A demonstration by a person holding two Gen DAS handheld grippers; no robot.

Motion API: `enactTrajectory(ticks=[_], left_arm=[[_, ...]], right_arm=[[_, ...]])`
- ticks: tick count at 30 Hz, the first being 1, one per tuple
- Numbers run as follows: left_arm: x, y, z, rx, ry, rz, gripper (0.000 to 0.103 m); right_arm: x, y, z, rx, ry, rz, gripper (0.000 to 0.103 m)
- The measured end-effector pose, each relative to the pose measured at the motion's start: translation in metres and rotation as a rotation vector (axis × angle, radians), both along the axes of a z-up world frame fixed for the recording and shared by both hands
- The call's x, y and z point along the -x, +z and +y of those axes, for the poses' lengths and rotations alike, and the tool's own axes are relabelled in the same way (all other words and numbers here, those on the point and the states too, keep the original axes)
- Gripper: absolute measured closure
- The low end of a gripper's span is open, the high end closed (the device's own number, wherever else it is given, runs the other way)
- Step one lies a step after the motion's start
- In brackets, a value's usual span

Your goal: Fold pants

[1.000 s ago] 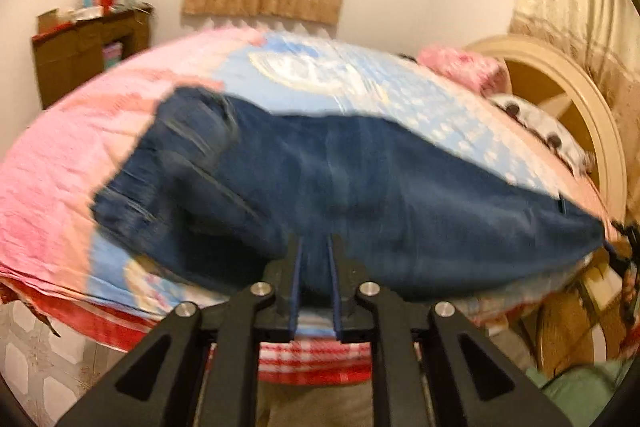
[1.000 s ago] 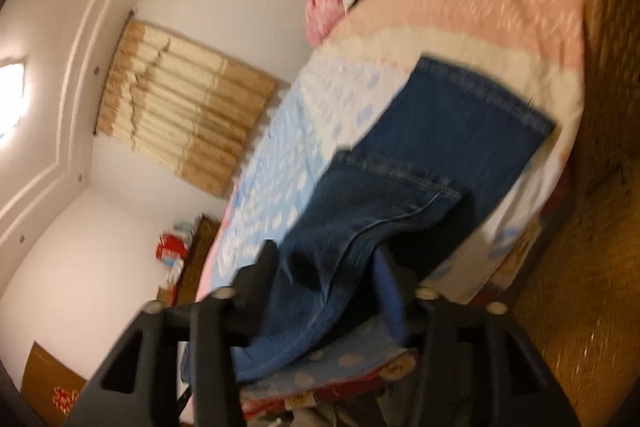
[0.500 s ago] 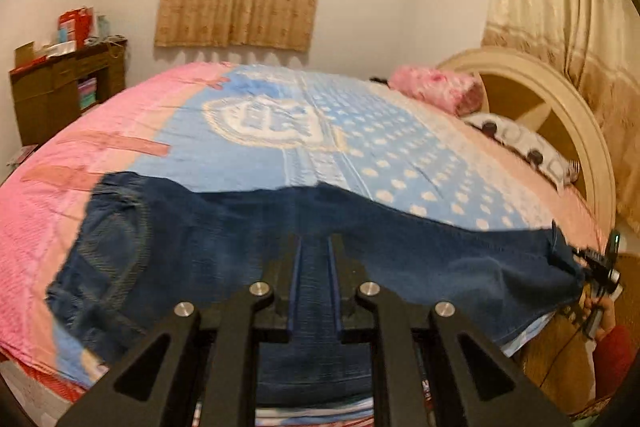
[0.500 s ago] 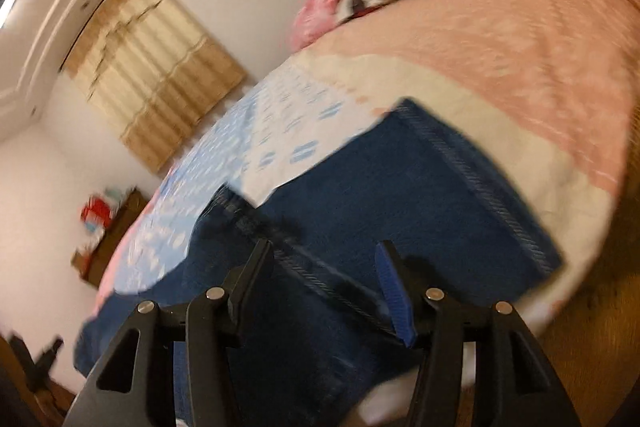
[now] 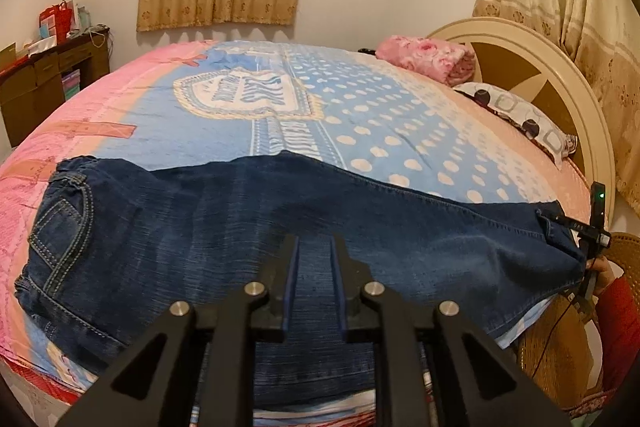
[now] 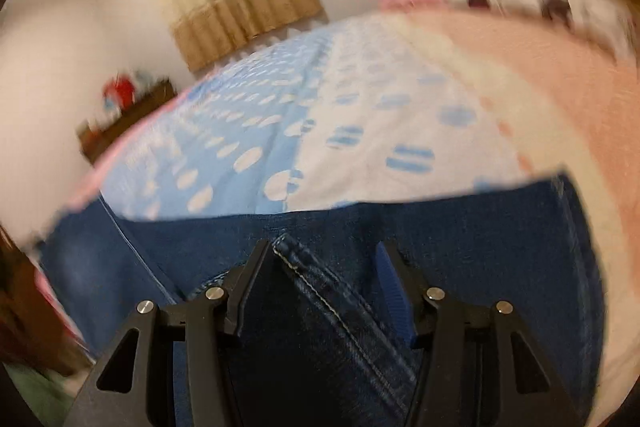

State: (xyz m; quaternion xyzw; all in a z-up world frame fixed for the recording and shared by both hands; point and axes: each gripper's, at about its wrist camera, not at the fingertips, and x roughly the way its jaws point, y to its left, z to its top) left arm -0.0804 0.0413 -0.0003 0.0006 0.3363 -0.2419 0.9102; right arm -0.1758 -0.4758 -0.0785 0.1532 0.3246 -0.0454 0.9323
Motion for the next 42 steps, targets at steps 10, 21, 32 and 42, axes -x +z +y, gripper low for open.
enactTrajectory(ticks=[10, 21, 32, 42], left_arm=[[0.001, -0.006, -0.014, -0.009, -0.028, 0.025, 0.085], [0.005, -0.007, -0.019, -0.007, -0.036, 0.021, 0.085], [-0.006, -0.013, -0.001, 0.016, 0.029, 0.047, 0.085], [-0.011, -0.021, 0.009, 0.039, 0.035, 0.044, 0.077]], right_arm=[[0.035, 0.008, 0.025, 0.203, 0.019, 0.039, 0.089], [0.087, 0.067, -0.042, 0.194, -0.4, -0.178, 0.093], [0.044, -0.007, -0.064, 0.307, -0.608, 0.052, 0.048], [0.178, 0.03, -0.066, -0.06, -0.725, -0.174, 0.028]])
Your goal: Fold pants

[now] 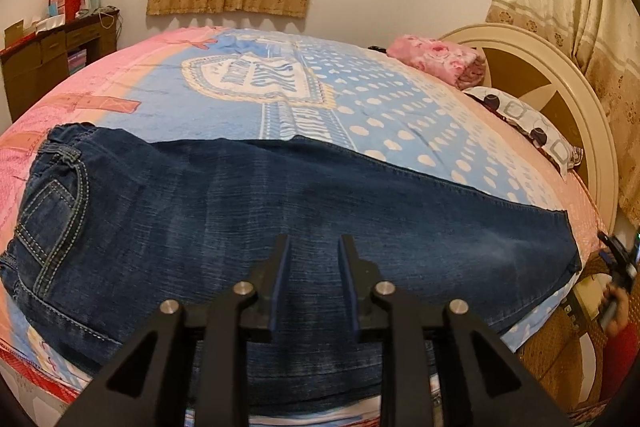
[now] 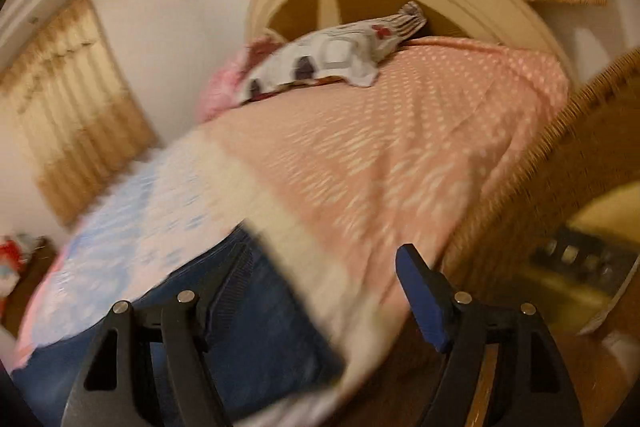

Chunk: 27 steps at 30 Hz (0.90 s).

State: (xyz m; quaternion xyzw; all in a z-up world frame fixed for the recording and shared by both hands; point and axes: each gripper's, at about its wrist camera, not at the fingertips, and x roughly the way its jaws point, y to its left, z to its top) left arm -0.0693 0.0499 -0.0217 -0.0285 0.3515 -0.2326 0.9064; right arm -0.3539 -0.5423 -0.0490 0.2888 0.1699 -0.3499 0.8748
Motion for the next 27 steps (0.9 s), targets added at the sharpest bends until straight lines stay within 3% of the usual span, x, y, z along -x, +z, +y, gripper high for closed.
enactTrajectory(ticks=[2, 4, 5, 7, 9, 11, 15, 16, 17, 20, 24, 27], left_arm=[[-0.001, -0.004, -0.003, 0.004, -0.013, 0.014, 0.077], [-0.001, -0.007, -0.006, 0.003, -0.023, 0.025, 0.077], [0.001, -0.007, -0.007, 0.002, -0.029, 0.025, 0.077], [0.006, -0.005, -0.006, -0.001, -0.036, 0.014, 0.077], [0.01, -0.001, -0.001, 0.002, -0.028, 0.002, 0.077], [0.012, 0.002, 0.008, 0.017, -0.005, -0.005, 0.076], [0.014, 0.003, 0.019, 0.027, 0.023, -0.011, 0.07], [0.014, 0.003, 0.02, 0.021, 0.027, -0.013, 0.07], [0.014, 0.003, 0.02, 0.016, 0.03, -0.015, 0.07], [0.014, 0.003, 0.019, 0.008, 0.032, -0.02, 0.07], [0.014, 0.002, 0.019, 0.008, 0.032, -0.015, 0.07], [0.014, 0.003, 0.021, 0.0, 0.039, -0.024, 0.07]], right_arm=[[0.012, -0.005, 0.024, -0.012, 0.03, -0.012, 0.03], [0.019, -0.022, 0.042, -0.069, 0.017, -0.019, 0.047], [0.022, -0.034, 0.046, -0.13, 0.007, -0.042, 0.061], [0.024, -0.055, 0.048, -0.237, -0.002, -0.105, 0.065], [0.018, -0.064, 0.049, -0.265, 0.001, -0.129, 0.065], [0.01, -0.064, 0.046, -0.251, -0.008, -0.145, 0.065], [-0.012, -0.067, 0.038, -0.265, -0.016, -0.069, 0.065], [-0.017, -0.066, 0.039, -0.24, -0.002, -0.048, 0.068], [-0.021, -0.064, 0.042, -0.203, 0.005, -0.015, 0.085], [-0.029, -0.053, 0.046, -0.112, 0.031, 0.056, 0.094], [-0.031, -0.036, 0.034, -0.052, 0.044, 0.061, 0.094], [-0.037, -0.045, 0.023, -0.106, 0.052, 0.067, 0.094]])
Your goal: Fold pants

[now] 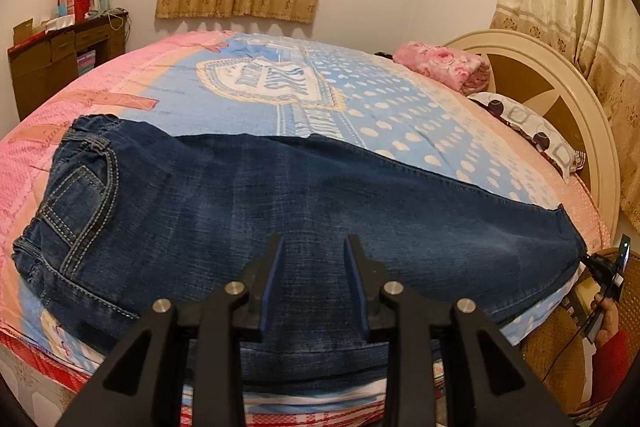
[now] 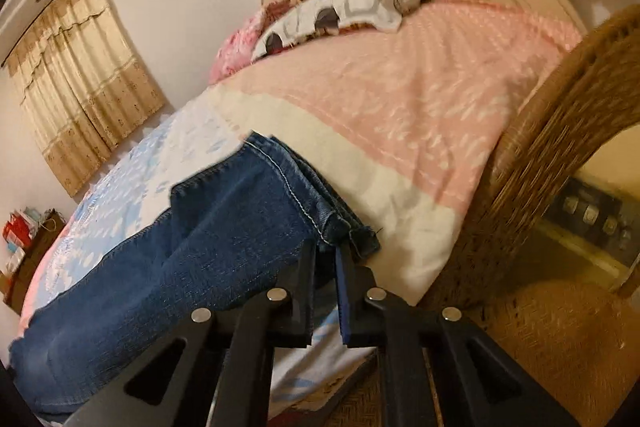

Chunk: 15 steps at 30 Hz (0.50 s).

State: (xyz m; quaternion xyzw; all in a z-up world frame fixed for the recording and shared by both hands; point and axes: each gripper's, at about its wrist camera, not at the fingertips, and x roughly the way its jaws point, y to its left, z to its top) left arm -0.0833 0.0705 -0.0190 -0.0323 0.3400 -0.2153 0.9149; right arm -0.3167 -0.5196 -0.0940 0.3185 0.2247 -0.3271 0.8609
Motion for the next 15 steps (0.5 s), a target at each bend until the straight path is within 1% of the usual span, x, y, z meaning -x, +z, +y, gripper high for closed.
enactTrajectory(ticks=[3, 4, 5, 6, 7, 8, 9, 10, 11, 12, 14, 15], left_arm=[[-0.002, -0.001, 0.008, -0.006, 0.035, -0.002, 0.07], [-0.003, -0.001, 0.012, -0.003, 0.051, -0.001, 0.07], [-0.004, -0.001, 0.016, 0.003, 0.062, 0.0, 0.07], [-0.004, -0.002, 0.021, 0.01, 0.071, 0.001, 0.07], [-0.005, -0.002, 0.025, 0.017, 0.08, 0.002, 0.07], [-0.005, -0.003, 0.028, 0.015, 0.088, 0.001, 0.07], [-0.004, -0.004, 0.029, 0.004, 0.095, -0.004, 0.07], [-0.003, -0.006, 0.03, -0.016, 0.102, -0.012, 0.068], [-0.002, -0.008, 0.03, -0.043, 0.11, -0.021, 0.067], [-0.002, -0.01, 0.03, -0.056, 0.114, -0.025, 0.064], [-0.003, -0.014, 0.031, -0.053, 0.117, -0.016, 0.063], [-0.003, -0.015, 0.033, -0.046, 0.118, -0.011, 0.063]], right_arm=[[0.01, -0.015, -0.009, -0.103, -0.035, -0.056, 0.095], [0.014, -0.016, -0.009, -0.121, -0.054, -0.06, 0.095], [0.018, -0.014, -0.005, -0.127, -0.079, -0.049, 0.09], [0.021, -0.008, 0.003, -0.098, -0.136, -0.006, 0.087], [0.022, 0.0, 0.01, -0.044, -0.18, 0.036, 0.085], [0.024, 0.01, 0.021, 0.047, -0.232, 0.091, 0.085], [0.027, 0.021, 0.034, 0.133, -0.268, 0.118, 0.085], [0.03, 0.029, 0.048, 0.186, -0.277, 0.112, 0.084], [0.031, 0.034, 0.063, 0.197, -0.23, 0.071, 0.084], [0.028, 0.036, 0.078, 0.171, -0.119, 0.013, 0.084], [0.015, 0.03, 0.097, 0.09, 0.051, -0.027, 0.084], [0.009, 0.023, 0.106, 0.037, 0.11, -0.043, 0.084]])
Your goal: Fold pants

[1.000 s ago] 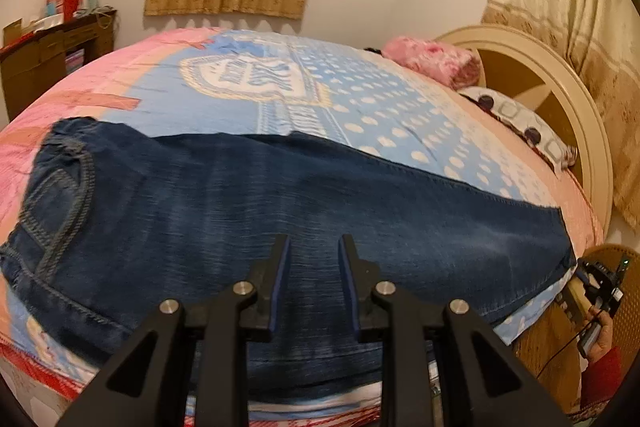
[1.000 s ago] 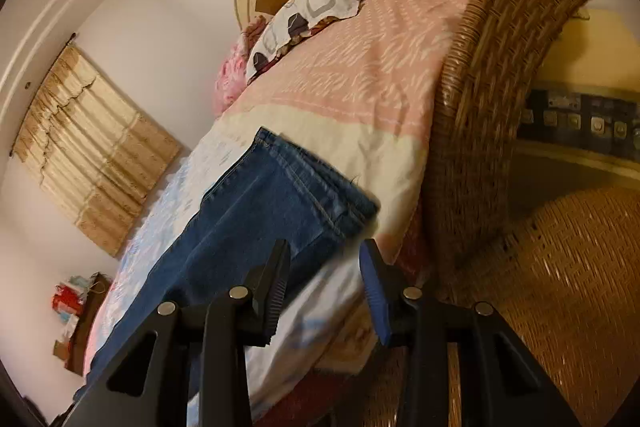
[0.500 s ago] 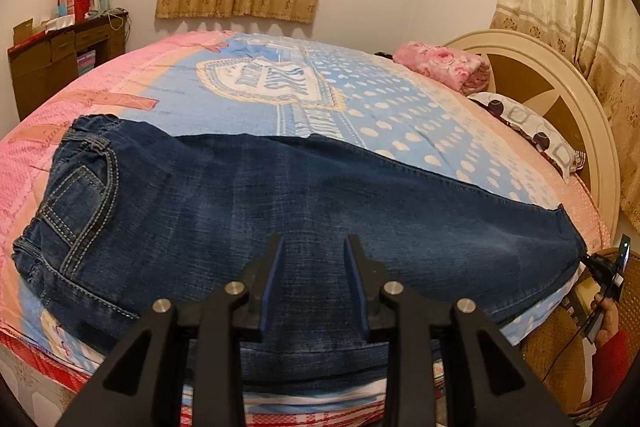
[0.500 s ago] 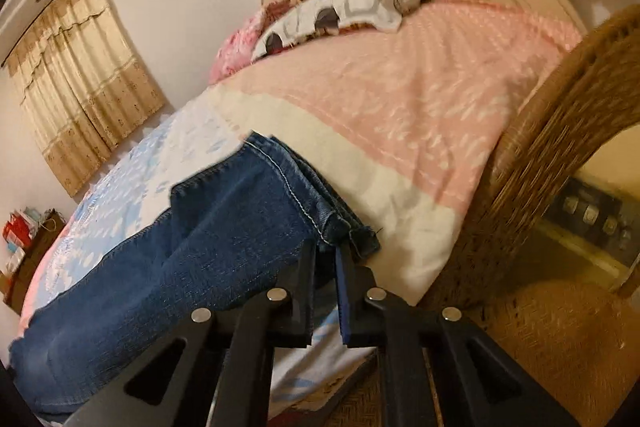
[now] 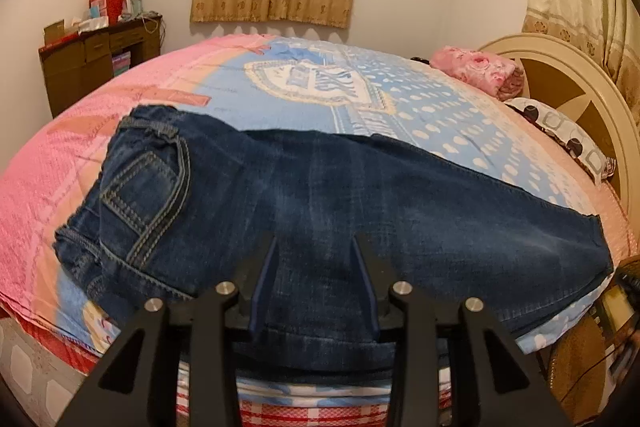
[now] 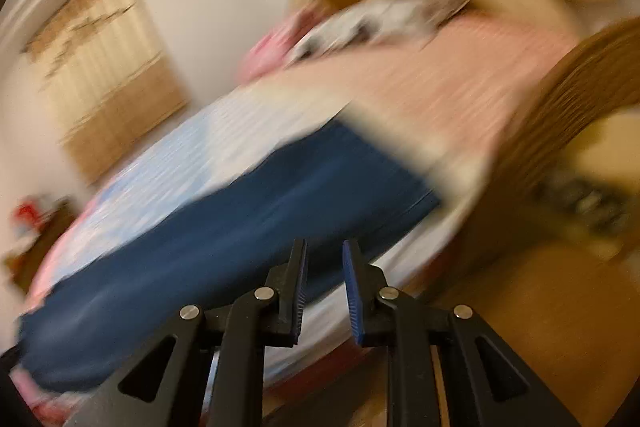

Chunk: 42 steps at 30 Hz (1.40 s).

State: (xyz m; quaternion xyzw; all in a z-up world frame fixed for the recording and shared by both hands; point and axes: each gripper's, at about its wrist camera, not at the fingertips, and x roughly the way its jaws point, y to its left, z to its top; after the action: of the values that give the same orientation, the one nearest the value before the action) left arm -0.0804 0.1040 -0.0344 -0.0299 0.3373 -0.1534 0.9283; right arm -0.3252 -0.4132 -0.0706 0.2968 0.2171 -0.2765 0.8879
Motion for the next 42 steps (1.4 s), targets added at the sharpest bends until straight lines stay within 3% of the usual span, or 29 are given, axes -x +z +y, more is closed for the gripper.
enactTrajectory(ticks=[2, 5, 6, 8, 11, 13, 14, 15, 19, 21, 23, 27, 32, 36, 42], left_arm=[[0.002, 0.0, 0.007, 0.0, 0.014, -0.003, 0.063], [0.006, 0.003, 0.022, -0.006, 0.049, -0.023, 0.058], [0.007, 0.004, 0.028, -0.006, 0.066, -0.028, 0.051], [0.009, 0.004, 0.047, -0.003, 0.122, -0.032, 0.042], [0.014, 0.003, 0.08, 0.001, 0.199, -0.03, 0.04], [0.016, 0.003, 0.099, -0.002, 0.246, -0.027, 0.036], [0.018, 0.002, 0.112, -0.001, 0.277, -0.026, 0.036], [0.019, 0.001, 0.121, 0.003, 0.301, -0.026, 0.036], [0.023, -0.004, 0.154, 0.058, 0.378, -0.025, 0.036], [0.02, -0.009, 0.16, 0.11, 0.367, -0.004, 0.036], [0.013, -0.014, 0.155, 0.177, 0.308, 0.031, 0.036], [0.009, -0.019, 0.13, 0.313, 0.176, 0.092, 0.037], [0.0, -0.038, 0.097, 0.448, 0.063, 0.165, 0.037], [-0.017, -0.046, 0.09, 0.521, 0.062, 0.173, 0.037], [-0.055, -0.058, 0.121, 0.717, 0.212, 0.116, 0.037]], right_arm=[[-0.016, -0.015, 0.017, -0.108, 0.106, -0.045, 0.084], [-0.04, -0.021, 0.031, -0.12, 0.161, -0.074, 0.084], [-0.046, -0.02, 0.031, -0.109, 0.165, -0.075, 0.084], [-0.068, -0.024, 0.034, -0.116, 0.165, -0.018, 0.084], [-0.087, -0.034, 0.038, -0.165, 0.143, 0.023, 0.083], [-0.089, -0.031, 0.046, -0.096, 0.161, 0.048, 0.085], [-0.089, -0.028, 0.05, -0.06, 0.176, 0.066, 0.097], [-0.09, -0.026, 0.054, -0.016, 0.2, 0.113, 0.103], [-0.079, -0.022, 0.057, 0.05, 0.2, 0.224, 0.103], [-0.07, -0.012, 0.059, 0.089, 0.181, 0.209, 0.102], [-0.064, 0.001, 0.066, 0.125, 0.179, 0.137, 0.102], [-0.085, 0.033, 0.097, 0.176, 0.312, 0.011, 0.102], [-0.122, 0.057, 0.153, 0.316, 0.485, -0.02, 0.102], [-0.138, 0.065, 0.183, 0.316, 0.563, -0.054, 0.102], [-0.166, 0.064, 0.199, 0.274, 0.624, -0.066, 0.102]])
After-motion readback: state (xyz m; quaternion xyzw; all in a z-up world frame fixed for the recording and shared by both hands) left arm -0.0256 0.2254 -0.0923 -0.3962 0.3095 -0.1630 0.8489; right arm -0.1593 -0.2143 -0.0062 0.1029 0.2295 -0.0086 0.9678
